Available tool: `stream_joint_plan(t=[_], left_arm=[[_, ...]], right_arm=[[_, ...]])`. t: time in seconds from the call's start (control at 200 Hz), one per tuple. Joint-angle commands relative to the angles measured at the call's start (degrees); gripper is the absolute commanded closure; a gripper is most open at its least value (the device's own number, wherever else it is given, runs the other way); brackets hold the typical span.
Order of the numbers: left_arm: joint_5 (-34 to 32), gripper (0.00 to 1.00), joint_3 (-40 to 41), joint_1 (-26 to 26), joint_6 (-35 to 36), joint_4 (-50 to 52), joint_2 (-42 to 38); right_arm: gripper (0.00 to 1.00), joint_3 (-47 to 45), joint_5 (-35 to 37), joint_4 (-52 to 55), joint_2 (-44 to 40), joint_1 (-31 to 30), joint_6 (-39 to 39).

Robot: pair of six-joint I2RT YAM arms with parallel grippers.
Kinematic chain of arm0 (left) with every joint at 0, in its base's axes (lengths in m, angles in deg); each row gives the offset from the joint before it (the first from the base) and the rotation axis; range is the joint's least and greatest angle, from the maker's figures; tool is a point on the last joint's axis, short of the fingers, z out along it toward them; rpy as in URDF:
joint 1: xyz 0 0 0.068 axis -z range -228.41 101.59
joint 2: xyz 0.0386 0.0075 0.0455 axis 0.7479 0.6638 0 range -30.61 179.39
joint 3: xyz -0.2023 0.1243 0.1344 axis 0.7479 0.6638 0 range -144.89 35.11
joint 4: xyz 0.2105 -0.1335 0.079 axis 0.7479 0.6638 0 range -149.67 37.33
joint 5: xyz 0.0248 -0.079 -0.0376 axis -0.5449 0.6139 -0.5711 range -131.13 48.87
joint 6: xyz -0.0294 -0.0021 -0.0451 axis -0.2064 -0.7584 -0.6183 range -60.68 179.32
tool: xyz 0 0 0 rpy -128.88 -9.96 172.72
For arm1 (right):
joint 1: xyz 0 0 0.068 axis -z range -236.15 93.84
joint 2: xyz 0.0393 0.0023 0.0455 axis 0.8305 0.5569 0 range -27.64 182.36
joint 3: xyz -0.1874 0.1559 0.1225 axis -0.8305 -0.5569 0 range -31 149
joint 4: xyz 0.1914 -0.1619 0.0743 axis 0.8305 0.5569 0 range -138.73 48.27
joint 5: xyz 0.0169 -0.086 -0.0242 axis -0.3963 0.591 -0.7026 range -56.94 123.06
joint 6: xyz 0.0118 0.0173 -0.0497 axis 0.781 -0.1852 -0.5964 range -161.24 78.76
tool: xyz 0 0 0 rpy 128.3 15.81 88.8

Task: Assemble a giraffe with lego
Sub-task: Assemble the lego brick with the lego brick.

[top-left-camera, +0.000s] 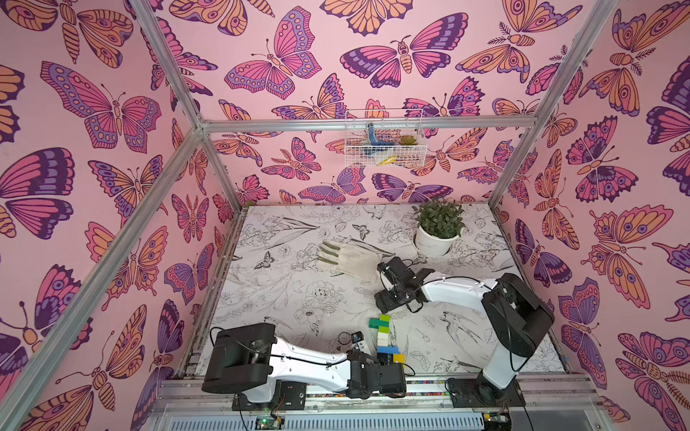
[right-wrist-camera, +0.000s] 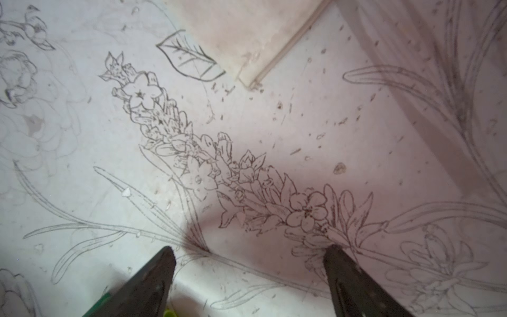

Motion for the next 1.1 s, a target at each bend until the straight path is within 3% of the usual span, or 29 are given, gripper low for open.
stream_joint_plan(t=[0.0, 0.366, 1.097], left_arm=[[0.22, 0.35, 2.33, -0.47, 0.68, -0.13, 1.16], [0.28, 0.35, 2.98, -0.59, 0.74, -0.90, 0.84], [-0.05, 0.35, 2.43, -1.03, 0.66, -1.04, 1.81]], right_arm=[[0.11, -2.19, 0.93, 3.32, 3.32, 0.13, -0.08], [0.11, -2.88, 3.93, 4.62, 2.65, 0.16, -0.33], [0.11, -5.75, -0.26, 7.33, 0.71, -1.88, -2.09]])
